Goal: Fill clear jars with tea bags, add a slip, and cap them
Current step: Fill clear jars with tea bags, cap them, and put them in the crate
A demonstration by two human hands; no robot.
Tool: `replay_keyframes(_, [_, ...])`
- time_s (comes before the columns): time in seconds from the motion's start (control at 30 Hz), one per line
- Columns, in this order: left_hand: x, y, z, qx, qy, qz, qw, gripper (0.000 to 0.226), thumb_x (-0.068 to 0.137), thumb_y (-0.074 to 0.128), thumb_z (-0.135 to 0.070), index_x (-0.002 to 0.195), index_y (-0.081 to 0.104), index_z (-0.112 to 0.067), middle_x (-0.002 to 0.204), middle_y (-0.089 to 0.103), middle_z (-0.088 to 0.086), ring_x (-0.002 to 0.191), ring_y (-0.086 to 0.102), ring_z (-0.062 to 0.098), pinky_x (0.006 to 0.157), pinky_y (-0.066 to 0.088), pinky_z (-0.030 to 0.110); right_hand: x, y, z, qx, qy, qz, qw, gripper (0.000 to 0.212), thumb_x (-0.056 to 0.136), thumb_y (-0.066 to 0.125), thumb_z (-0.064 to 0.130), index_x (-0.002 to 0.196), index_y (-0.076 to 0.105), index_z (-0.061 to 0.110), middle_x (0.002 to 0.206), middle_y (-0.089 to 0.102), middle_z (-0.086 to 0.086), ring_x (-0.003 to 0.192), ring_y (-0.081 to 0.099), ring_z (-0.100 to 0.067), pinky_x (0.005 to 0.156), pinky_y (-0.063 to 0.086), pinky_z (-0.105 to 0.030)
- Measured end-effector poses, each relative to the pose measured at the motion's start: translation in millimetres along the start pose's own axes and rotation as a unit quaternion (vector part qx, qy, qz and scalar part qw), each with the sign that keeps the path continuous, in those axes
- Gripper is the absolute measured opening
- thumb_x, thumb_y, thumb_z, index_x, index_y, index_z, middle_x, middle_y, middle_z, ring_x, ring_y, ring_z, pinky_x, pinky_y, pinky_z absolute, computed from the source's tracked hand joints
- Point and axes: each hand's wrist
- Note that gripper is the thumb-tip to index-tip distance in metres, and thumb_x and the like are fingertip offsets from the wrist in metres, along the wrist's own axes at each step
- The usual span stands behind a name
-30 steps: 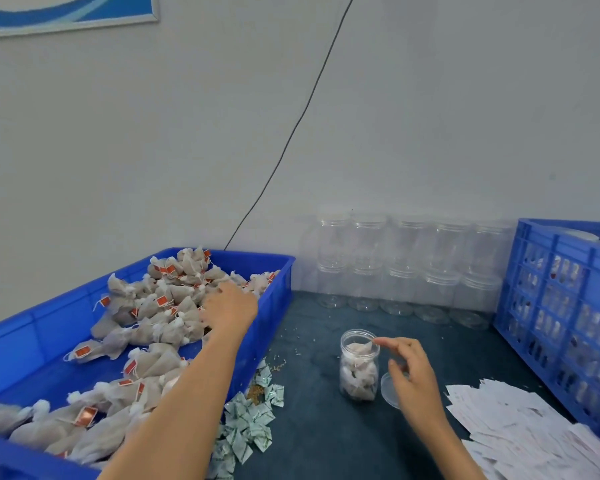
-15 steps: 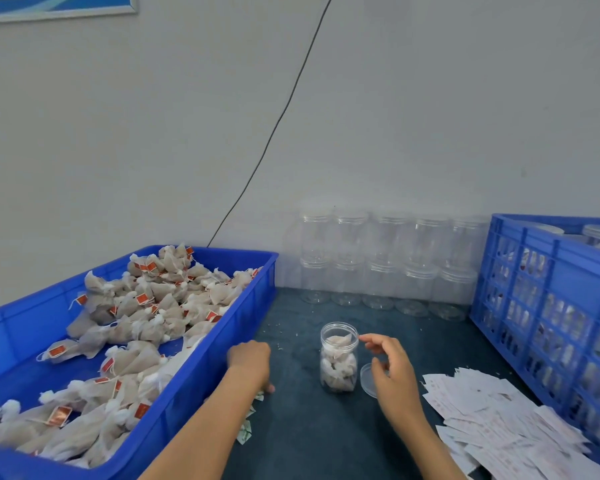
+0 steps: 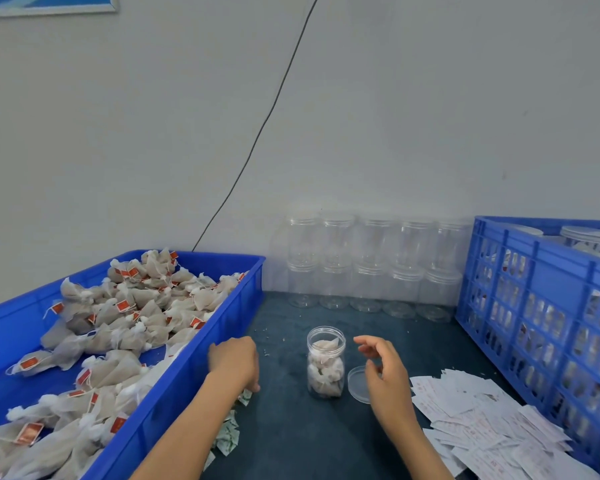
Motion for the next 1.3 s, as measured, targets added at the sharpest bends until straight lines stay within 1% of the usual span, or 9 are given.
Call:
replay_keyframes(0.2, [1.2, -24.8, -14.1, -0.08, -0.015, -0.081, 0.993, 0.031, 0.081, 0.075, -0.037, 0.105, 0.068, -0.019, 0.102, 0.071, -0.007, 0.101, 0.064, 0.013, 0.104, 0.038, 0.035, 5.9, -10.6, -1.6, 0.007, 0.024, -0.029, 0.999, 0.055, 0.082, 0.039, -0.021, 0.098, 0.062, 0.026, 0.105, 0.06, 0.003, 0.101, 0.056, -0.006, 0.081, 0.043, -0.02])
replay_keyframes(0.33, [-1.9, -43.5, -20.8, -0.067, -0.005, -0.023, 0.997, 0.037, 0.084, 0.072, -0.038, 0.112, 0.063, -0.016, 0.109, 0.068, -0.003, 0.106, 0.061, 0.018, 0.103, 0.041, 0.038, 10.1, -16.5, -5.3, 0.003, 0.046, -0.05, 0.998, 0.056, 0.082, 0.039, -0.021, 0.097, 0.061, 0.029, 0.103, 0.06, 0.001, 0.1, 0.056, -0.008, 0.082, 0.044, -0.024])
replay_keyframes(0.43, [-7.1, -53.4, -26.5, -0.082, 0.004, -0.036, 0.996, 0.031, 0.085, 0.072, -0.039, 0.105, 0.064, -0.018, 0.104, 0.069, -0.002, 0.099, 0.065, 0.019, 0.09, 0.05, 0.033, 13.2, -23.1, -8.9, -0.025, 0.066, -0.061, 0.996, 0.054, 0.083, 0.04, -0.019, 0.097, 0.06, 0.029, 0.102, 0.058, 0.002, 0.101, 0.056, -0.012, 0.079, 0.042, -0.021])
replay_keyframes(0.57, [-9.7, -53.5, -42.3, -0.29, 0.063, -0.189, 0.936, 0.017, 0.08, 0.077, -0.036, 0.072, 0.063, -0.03, 0.076, 0.066, -0.013, 0.081, 0.063, 0.008, 0.07, 0.048, 0.029, 16.4, -37.7, -15.6, -0.22, 0.115, -0.039, 0.968, 0.043, 0.087, 0.043, -0.008, 0.117, 0.057, 0.02, 0.113, 0.052, 0.0, 0.109, 0.048, -0.022, 0.087, 0.042, -0.031])
replay_keyframes(0.7, [-8.1, -42.1, -67.7, -0.378, 0.104, -0.242, 0.888, 0.022, 0.074, 0.081, -0.035, 0.065, 0.062, -0.029, 0.065, 0.065, -0.014, 0.069, 0.06, 0.001, 0.059, 0.042, 0.023, 15.6, -56.9, -9.7, -0.447, 0.189, 0.007, 0.874, 0.039, 0.093, 0.048, 0.012, 0.129, 0.044, 0.025, 0.133, 0.043, -0.002, 0.121, 0.041, -0.023, 0.096, 0.035, -0.034])
replay_keyframes(0.87, [4.5, -16.6, -82.2, -0.323, 0.089, -0.253, 0.908, 0.019, 0.078, 0.077, -0.037, 0.07, 0.062, -0.028, 0.064, 0.062, -0.015, 0.067, 0.058, 0.001, 0.057, 0.037, 0.02, 13.5, -70.7, -5.0, -0.518, 0.258, 0.03, 0.815, 0.039, 0.092, 0.058, 0.029, 0.128, 0.045, 0.024, 0.133, 0.043, -0.006, 0.125, 0.039, -0.027, 0.1, 0.033, -0.038])
replay_keyframes(1.03, [9.3, -9.0, -87.2, -0.285, 0.087, -0.279, 0.913, 0.016, 0.082, 0.073, -0.037, 0.077, 0.059, -0.029, 0.07, 0.06, -0.016, 0.076, 0.057, 0.005, 0.061, 0.039, 0.022, 15.3, -76.9, -0.1, -0.535, 0.327, 0.12, 0.77, 0.071, 0.081, 0.068, 0.047, 0.139, 0.033, 0.026, 0.14, 0.036, -0.006, 0.131, 0.035, -0.027, 0.101, 0.033, -0.037])
replay_keyframes(1.13, [12.3, -11.2, -87.4, -0.255, 0.092, -0.242, 0.932, 0.019, 0.08, 0.074, -0.034, 0.074, 0.058, -0.03, 0.071, 0.061, -0.015, 0.078, 0.059, 0.005, 0.059, 0.037, 0.021, 15.2, -81.2, 0.8, -0.526, 0.328, 0.134, 0.773, 0.065, 0.085, 0.067, 0.035, 0.138, 0.032, 0.023, 0.138, 0.037, -0.006, 0.129, 0.037, -0.026, 0.098, 0.037, -0.037])
replay_keyframes(1.3, [18.0, -20.0, -87.4, -0.163, 0.161, -0.144, 0.963, 0.022, 0.078, 0.075, -0.027, 0.067, 0.056, -0.028, 0.078, 0.069, -0.011, 0.08, 0.062, 0.007, 0.061, 0.038, 0.019, 15.6, -85.3, 0.0, -0.528, 0.309, 0.127, 0.781, 0.043, 0.091, 0.044, 0.008, 0.133, 0.038, 0.019, 0.13, 0.046, -0.004, 0.116, 0.049, -0.02, 0.085, 0.043, -0.028])
Point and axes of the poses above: each hand's wrist, its own x-axis towards the middle knuckle, its own y-axis out of the palm, z = x × y
